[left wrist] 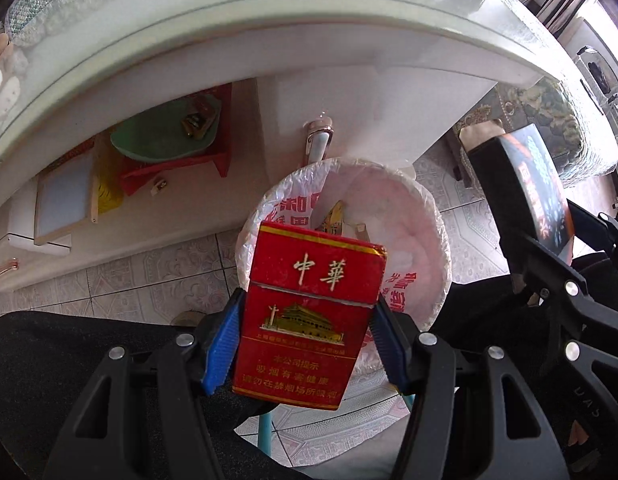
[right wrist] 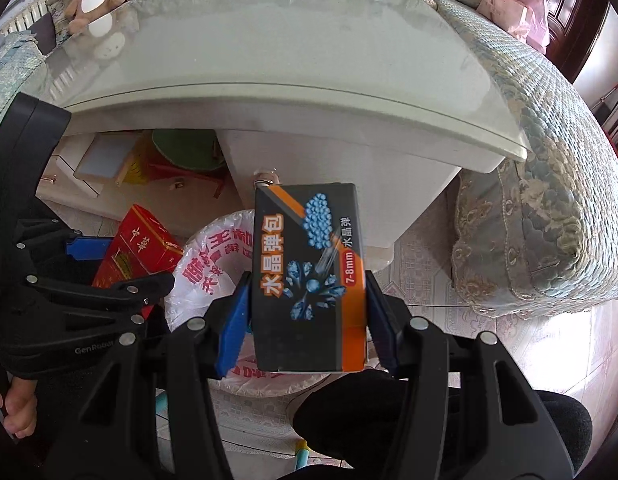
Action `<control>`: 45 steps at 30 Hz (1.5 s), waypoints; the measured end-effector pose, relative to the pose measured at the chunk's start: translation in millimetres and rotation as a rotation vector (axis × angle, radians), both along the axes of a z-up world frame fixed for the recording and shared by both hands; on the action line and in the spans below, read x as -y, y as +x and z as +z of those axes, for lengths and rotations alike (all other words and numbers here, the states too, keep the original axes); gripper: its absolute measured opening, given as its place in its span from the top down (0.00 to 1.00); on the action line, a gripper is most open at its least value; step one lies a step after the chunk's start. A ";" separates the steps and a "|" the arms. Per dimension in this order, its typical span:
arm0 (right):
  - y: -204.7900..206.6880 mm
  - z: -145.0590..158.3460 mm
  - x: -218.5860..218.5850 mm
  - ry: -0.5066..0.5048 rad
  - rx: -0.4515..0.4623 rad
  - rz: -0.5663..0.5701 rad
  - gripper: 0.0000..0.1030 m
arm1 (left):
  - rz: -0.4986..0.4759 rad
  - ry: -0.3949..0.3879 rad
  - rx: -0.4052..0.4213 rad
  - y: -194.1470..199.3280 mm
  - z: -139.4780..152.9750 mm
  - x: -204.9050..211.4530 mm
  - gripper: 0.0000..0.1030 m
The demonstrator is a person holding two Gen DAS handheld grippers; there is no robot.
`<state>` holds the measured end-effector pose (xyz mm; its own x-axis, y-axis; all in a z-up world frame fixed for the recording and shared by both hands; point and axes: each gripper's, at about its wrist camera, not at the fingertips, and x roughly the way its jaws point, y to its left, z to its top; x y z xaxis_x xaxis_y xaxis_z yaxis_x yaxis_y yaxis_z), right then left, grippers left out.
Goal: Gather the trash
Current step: 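Carry the red pack and black-orange box with both tools over the trash bin, then open both tools to drop the red pack and black box into the bin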
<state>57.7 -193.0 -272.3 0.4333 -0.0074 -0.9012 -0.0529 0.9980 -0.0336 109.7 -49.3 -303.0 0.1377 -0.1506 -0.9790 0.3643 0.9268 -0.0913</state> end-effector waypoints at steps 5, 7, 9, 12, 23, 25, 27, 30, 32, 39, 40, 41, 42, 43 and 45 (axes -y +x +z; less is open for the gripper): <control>5.0 -23.4 1.4 0.003 -0.039 -0.020 0.49 | 0.001 -0.008 -0.064 6.5 -27.7 5.7 0.43; 9.8 -33.2 2.0 0.024 -0.061 -0.031 0.49 | 0.004 -0.006 -0.078 9.0 -37.8 7.8 0.43; 14.3 -43.7 2.2 0.032 -0.082 -0.038 0.49 | 0.005 -0.002 -0.092 11.8 -48.0 10.7 0.43; 21.1 -58.7 3.4 0.035 -0.108 -0.042 0.49 | -0.001 0.008 -0.107 15.3 -61.6 13.5 0.42; 31.4 -101.9 8.4 0.033 -0.195 -0.065 0.49 | 0.010 0.051 -0.181 24.8 -105.5 14.2 0.42; 33.6 -108.5 9.1 0.051 -0.214 -0.066 0.49 | 0.013 0.055 -0.198 24.9 -112.7 15.2 0.42; 35.4 -113.0 6.7 0.045 -0.223 -0.059 0.49 | 0.009 0.063 -0.205 24.9 -119.9 16.2 0.42; 36.6 -117.6 6.1 0.063 -0.237 -0.060 0.49 | 0.001 0.096 -0.185 24.3 -127.2 18.0 0.42; 38.0 -121.4 5.7 0.068 -0.250 -0.058 0.49 | 0.008 0.086 -0.212 25.9 -133.7 16.5 0.42; 41.3 -133.1 3.4 0.070 -0.283 -0.061 0.49 | 0.054 0.022 -0.263 34.6 -141.2 9.4 0.43; 41.8 -134.5 3.0 0.071 -0.288 -0.061 0.49 | 0.056 0.032 -0.262 35.6 -142.7 8.8 0.43; 42.0 -136.1 2.4 0.071 -0.294 -0.059 0.49 | 0.061 0.034 -0.269 36.0 -145.0 8.3 0.43; 42.2 -138.0 2.2 0.078 -0.300 -0.057 0.49 | 0.068 0.033 -0.279 36.6 -147.5 7.4 0.43; 42.6 -140.1 2.1 0.087 -0.308 -0.057 0.49 | 0.073 0.032 -0.284 36.9 -148.5 6.7 0.43; 44.3 -144.4 1.7 0.097 -0.329 -0.052 0.48 | 0.073 0.038 -0.277 37.2 -147.3 7.6 0.42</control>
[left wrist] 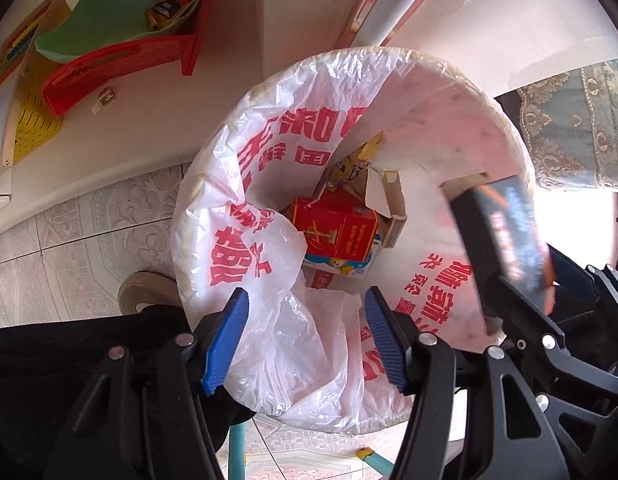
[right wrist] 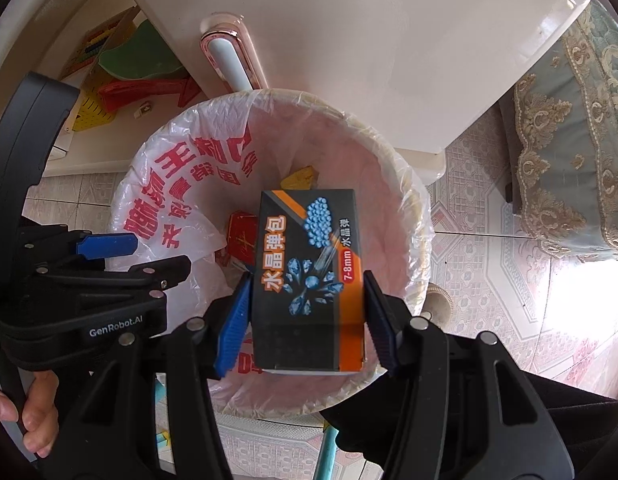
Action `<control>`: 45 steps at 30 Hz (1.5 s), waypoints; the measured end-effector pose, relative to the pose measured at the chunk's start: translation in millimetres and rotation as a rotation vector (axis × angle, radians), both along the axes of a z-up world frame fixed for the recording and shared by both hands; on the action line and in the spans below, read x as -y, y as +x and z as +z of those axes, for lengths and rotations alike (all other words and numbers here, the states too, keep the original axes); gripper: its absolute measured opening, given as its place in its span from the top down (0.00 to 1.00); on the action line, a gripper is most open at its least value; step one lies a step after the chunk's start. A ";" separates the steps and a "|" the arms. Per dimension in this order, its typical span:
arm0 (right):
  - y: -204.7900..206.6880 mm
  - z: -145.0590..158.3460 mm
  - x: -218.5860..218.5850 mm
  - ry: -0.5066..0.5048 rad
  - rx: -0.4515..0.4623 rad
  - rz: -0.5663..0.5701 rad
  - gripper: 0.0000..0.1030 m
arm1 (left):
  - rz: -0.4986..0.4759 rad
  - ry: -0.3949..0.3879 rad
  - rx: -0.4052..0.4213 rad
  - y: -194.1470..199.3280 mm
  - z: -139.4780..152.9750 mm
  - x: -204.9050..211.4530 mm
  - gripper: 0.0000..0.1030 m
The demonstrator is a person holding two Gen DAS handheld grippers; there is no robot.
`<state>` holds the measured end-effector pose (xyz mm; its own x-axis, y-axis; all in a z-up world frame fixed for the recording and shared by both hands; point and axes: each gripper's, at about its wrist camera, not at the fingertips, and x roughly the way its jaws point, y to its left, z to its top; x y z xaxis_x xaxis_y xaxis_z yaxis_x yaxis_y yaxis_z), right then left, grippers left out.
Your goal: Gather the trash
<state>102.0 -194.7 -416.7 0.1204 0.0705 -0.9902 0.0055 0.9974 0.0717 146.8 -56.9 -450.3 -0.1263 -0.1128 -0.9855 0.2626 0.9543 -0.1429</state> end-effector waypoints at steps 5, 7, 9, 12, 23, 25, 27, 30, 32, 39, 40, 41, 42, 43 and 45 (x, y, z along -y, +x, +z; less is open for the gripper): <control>0.6 -3.3 -0.1 -0.016 -0.008 -0.002 0.39 | 0.017 0.014 0.000 3.0 -0.1 -4.0 0.33; 0.8 -2.7 -0.7 -0.024 -0.005 0.001 0.39 | 0.022 0.014 -0.006 3.5 -1.0 -5.1 0.32; 1.1 -2.1 -0.6 -0.027 -0.002 0.001 0.39 | 0.019 0.016 -0.004 3.2 -0.7 -4.8 0.32; 1.3 -1.5 1.2 -0.026 0.001 -0.005 0.39 | 0.008 0.025 0.005 1.2 0.7 -3.7 0.31; -2.4 6.8 1.9 -0.060 0.003 -0.018 0.35 | -0.004 0.077 0.037 -8.5 7.1 -0.1 0.30; -5.8 10.3 2.3 -0.063 0.005 -0.022 0.32 | 0.006 0.099 0.051 -12.1 9.9 -1.3 0.27; -9.7 14.0 1.2 -0.073 0.010 -0.021 0.30 | 0.007 0.133 0.081 -16.3 14.1 -1.6 0.23; -15.3 21.7 -0.3 -0.089 0.020 -0.019 0.30 | 0.007 0.146 0.103 -21.0 21.5 -2.4 0.23; -18.2 27.6 1.3 -0.099 0.029 -0.028 0.25 | 0.010 0.148 0.123 -24.1 28.7 -2.8 0.23; -32.8 63.1 6.2 -0.101 0.116 -0.063 0.21 | 0.027 0.118 0.217 -33.8 69.1 -4.5 0.21; -35.4 68.9 5.6 -0.114 0.134 -0.067 0.20 | 0.026 0.120 0.239 -36.3 76.4 -3.8 0.21; -38.1 75.4 6.0 -0.120 0.149 -0.072 0.20 | 0.028 0.123 0.260 -38.4 84.1 -3.6 0.21; -41.4 81.8 6.9 -0.120 0.165 -0.079 0.20 | 0.032 0.123 0.281 -40.7 91.2 -3.1 0.21; -44.6 88.3 8.4 -0.117 0.182 -0.087 0.20 | 0.036 0.121 0.302 -43.2 98.7 -2.8 0.21; -51.8 101.7 11.9 -0.106 0.219 -0.103 0.20 | 0.050 0.134 0.330 -46.9 114.0 -3.0 0.16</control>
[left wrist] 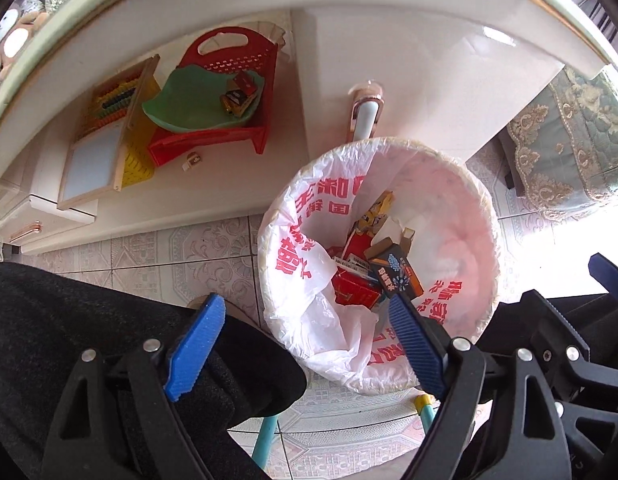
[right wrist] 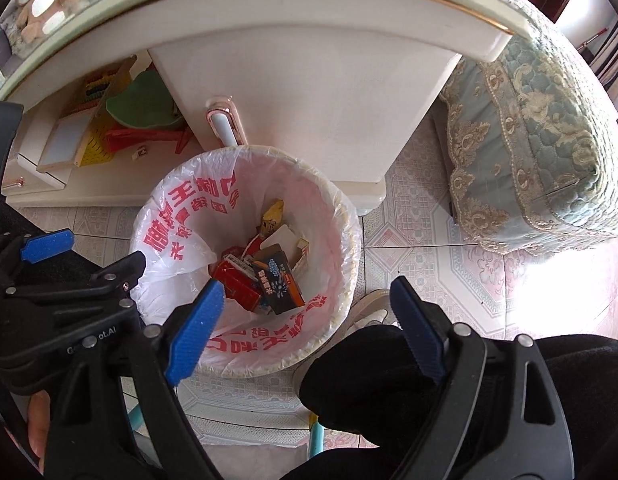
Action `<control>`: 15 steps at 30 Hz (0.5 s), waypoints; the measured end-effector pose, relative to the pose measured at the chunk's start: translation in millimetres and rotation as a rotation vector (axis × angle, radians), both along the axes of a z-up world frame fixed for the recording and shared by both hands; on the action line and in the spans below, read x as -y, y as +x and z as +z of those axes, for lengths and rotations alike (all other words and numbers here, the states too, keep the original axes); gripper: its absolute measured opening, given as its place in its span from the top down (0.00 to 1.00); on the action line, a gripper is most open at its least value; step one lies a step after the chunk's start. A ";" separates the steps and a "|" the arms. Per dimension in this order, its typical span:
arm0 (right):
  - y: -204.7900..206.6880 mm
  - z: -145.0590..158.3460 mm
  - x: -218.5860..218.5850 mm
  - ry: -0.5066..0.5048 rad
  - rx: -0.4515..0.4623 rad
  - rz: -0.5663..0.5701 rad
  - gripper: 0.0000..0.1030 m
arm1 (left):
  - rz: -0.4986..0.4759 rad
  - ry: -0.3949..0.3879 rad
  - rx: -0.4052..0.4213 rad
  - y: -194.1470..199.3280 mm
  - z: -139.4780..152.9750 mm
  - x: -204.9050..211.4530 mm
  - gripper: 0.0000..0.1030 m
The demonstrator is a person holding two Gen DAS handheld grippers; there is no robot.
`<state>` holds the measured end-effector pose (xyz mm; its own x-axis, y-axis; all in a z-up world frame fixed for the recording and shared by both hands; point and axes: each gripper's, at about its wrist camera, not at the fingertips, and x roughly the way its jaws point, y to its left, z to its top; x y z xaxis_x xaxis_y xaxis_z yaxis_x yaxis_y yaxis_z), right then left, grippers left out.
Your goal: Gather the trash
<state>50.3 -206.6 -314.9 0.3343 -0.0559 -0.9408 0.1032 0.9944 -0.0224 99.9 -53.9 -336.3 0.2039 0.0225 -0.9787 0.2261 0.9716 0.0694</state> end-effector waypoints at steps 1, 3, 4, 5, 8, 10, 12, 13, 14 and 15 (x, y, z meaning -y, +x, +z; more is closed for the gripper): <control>-2.9 7.0 1.9 0.007 0.021 -0.007 0.19 | 0.002 0.011 0.016 -1.5 7.9 0.8 0.15; -10.0 23.4 6.2 0.020 0.066 -0.021 0.17 | -0.003 0.006 0.067 -7.2 26.4 2.6 0.15; -13.6 32.3 8.3 0.026 0.090 -0.027 0.17 | -0.003 -0.001 0.097 -10.0 36.1 3.3 0.15; -17.6 42.5 10.1 0.027 0.115 -0.032 0.16 | -0.002 -0.010 0.127 -13.2 47.2 4.0 0.15; -29.7 79.3 13.3 0.021 0.209 -0.050 0.16 | 0.000 -0.058 0.193 -18.5 82.4 5.5 0.15; -39.3 108.3 13.6 0.025 0.292 -0.050 0.14 | 0.000 -0.080 0.248 -23.4 108.5 6.9 0.14; -48.9 137.7 12.3 -0.010 0.382 -0.061 0.10 | 0.006 -0.087 0.322 -29.6 137.4 7.7 0.13; -53.3 152.1 11.2 -0.033 0.425 -0.065 0.09 | 0.009 -0.092 0.360 -32.7 151.9 7.5 0.12; -57.5 165.2 10.1 -0.055 0.462 -0.070 0.07 | 0.015 -0.099 0.397 -36.2 166.4 7.0 0.12; -61.9 177.4 9.2 -0.074 0.496 -0.078 0.06 | 0.021 -0.109 0.430 -39.4 180.0 6.1 0.11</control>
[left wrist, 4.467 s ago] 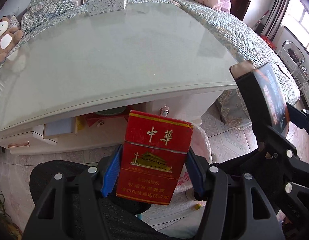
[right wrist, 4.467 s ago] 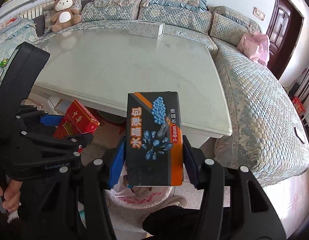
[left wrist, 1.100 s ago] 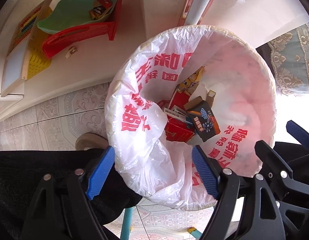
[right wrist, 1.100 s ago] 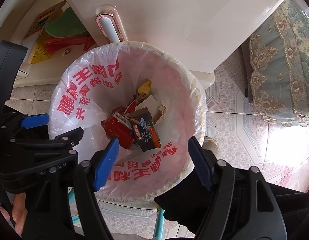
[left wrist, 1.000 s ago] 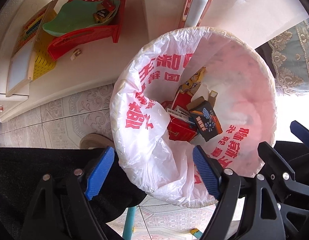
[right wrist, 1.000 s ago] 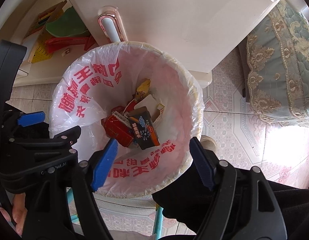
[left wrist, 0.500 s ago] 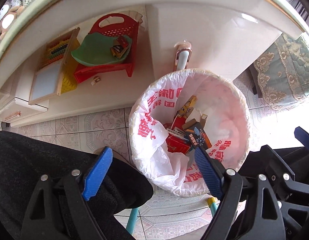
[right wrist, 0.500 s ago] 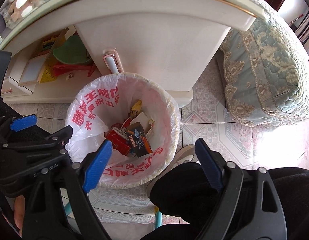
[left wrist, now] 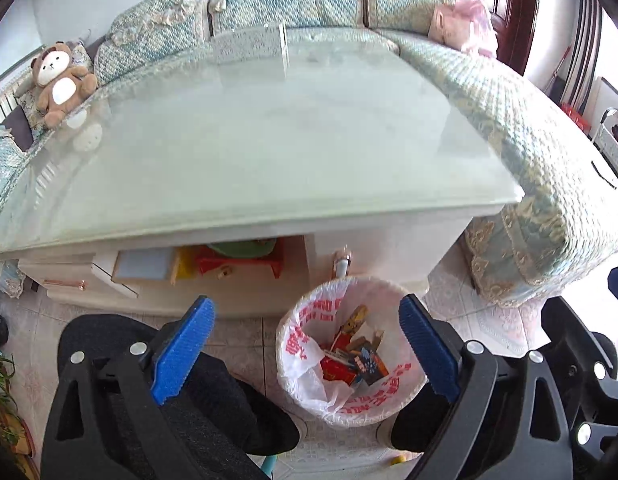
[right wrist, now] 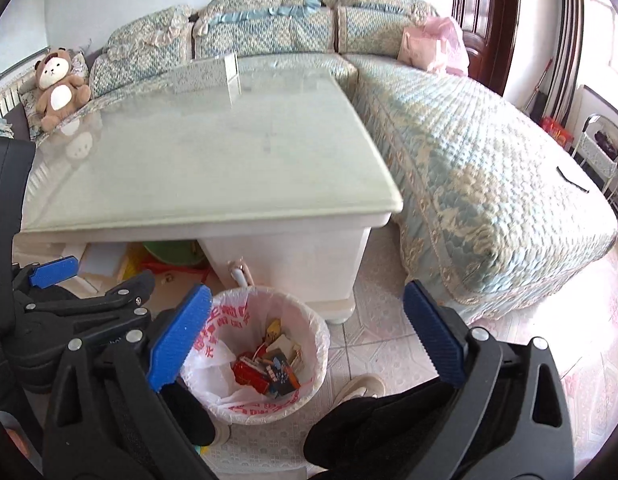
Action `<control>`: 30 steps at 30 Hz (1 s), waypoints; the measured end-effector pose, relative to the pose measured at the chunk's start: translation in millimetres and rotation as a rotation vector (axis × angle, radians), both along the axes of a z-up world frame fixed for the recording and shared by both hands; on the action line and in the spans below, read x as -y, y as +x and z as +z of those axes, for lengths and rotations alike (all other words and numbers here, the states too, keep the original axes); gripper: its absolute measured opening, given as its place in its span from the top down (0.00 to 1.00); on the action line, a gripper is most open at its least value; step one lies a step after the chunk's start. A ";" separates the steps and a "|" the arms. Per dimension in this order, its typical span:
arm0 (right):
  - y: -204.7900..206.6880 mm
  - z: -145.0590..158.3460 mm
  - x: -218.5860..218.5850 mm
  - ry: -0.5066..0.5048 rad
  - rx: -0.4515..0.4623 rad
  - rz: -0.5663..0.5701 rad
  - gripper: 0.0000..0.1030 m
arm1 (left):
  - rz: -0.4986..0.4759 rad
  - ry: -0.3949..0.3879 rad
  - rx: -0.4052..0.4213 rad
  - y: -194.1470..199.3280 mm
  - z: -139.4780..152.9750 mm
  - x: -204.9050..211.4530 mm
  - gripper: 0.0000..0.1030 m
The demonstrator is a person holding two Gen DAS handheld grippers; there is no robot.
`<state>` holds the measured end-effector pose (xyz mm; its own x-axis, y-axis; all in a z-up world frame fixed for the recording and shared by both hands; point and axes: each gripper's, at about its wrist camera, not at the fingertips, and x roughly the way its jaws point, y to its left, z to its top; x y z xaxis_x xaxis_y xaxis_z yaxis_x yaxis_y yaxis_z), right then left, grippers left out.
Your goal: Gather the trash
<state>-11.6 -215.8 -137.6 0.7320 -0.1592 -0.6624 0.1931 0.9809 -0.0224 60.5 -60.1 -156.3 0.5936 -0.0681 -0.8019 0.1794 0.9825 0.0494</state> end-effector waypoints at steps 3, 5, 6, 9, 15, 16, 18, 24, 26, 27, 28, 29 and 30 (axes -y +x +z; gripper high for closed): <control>-14.8 31.2 -0.8 -0.032 0.087 -0.025 0.06 | 0.007 -0.028 0.074 -10.5 37.5 -1.4 0.11; -24.1 48.4 -1.4 -0.037 0.136 -0.037 0.06 | 0.007 -0.036 0.129 -19.6 60.7 -2.0 0.10; -28.4 55.8 -1.2 -0.036 0.156 -0.041 0.06 | 0.009 -0.044 0.160 -24.8 72.5 -3.2 0.10; -40.2 74.7 -0.9 -0.033 0.205 -0.045 0.06 | 0.023 -0.075 0.228 -39.7 104.3 -8.8 0.07; -63.0 105.5 -5.2 -0.069 0.274 -0.063 0.06 | 0.036 -0.079 0.326 -65.6 144.3 -12.4 0.07; -65.8 108.9 -5.8 -0.080 0.282 -0.071 0.06 | 0.038 -0.084 0.335 -68.7 148.1 -12.7 0.07; -72.7 113.3 -7.5 -0.097 0.296 -0.083 0.06 | 0.039 -0.094 0.341 -74.6 154.7 -14.7 0.07; -81.8 120.2 -8.9 -0.111 0.317 -0.096 0.06 | 0.028 -0.104 0.368 -84.9 165.6 -15.0 0.07; -83.8 120.0 -8.8 -0.108 0.320 -0.095 0.06 | 0.030 -0.112 0.361 -85.1 166.2 -17.6 0.07; -83.5 120.0 -8.4 -0.107 0.320 -0.095 0.06 | 0.029 -0.114 0.359 -86.5 166.5 -18.5 0.07; -84.7 119.6 -9.6 -0.108 0.318 -0.095 0.06 | 0.030 -0.113 0.357 -86.5 167.0 -18.3 0.07; -84.4 119.5 -9.4 -0.108 0.318 -0.096 0.06 | 0.032 -0.111 0.352 -86.5 166.6 -18.3 0.07; -84.7 119.9 -9.5 -0.108 0.318 -0.096 0.06 | 0.033 -0.110 0.349 -85.3 166.9 -20.7 0.07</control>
<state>-96.3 -206.3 -17.7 0.8773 -0.2943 -0.3791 0.2987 0.9531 -0.0488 -24.8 -39.4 10.6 0.8337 -0.1190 -0.5393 0.1389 0.9903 -0.0039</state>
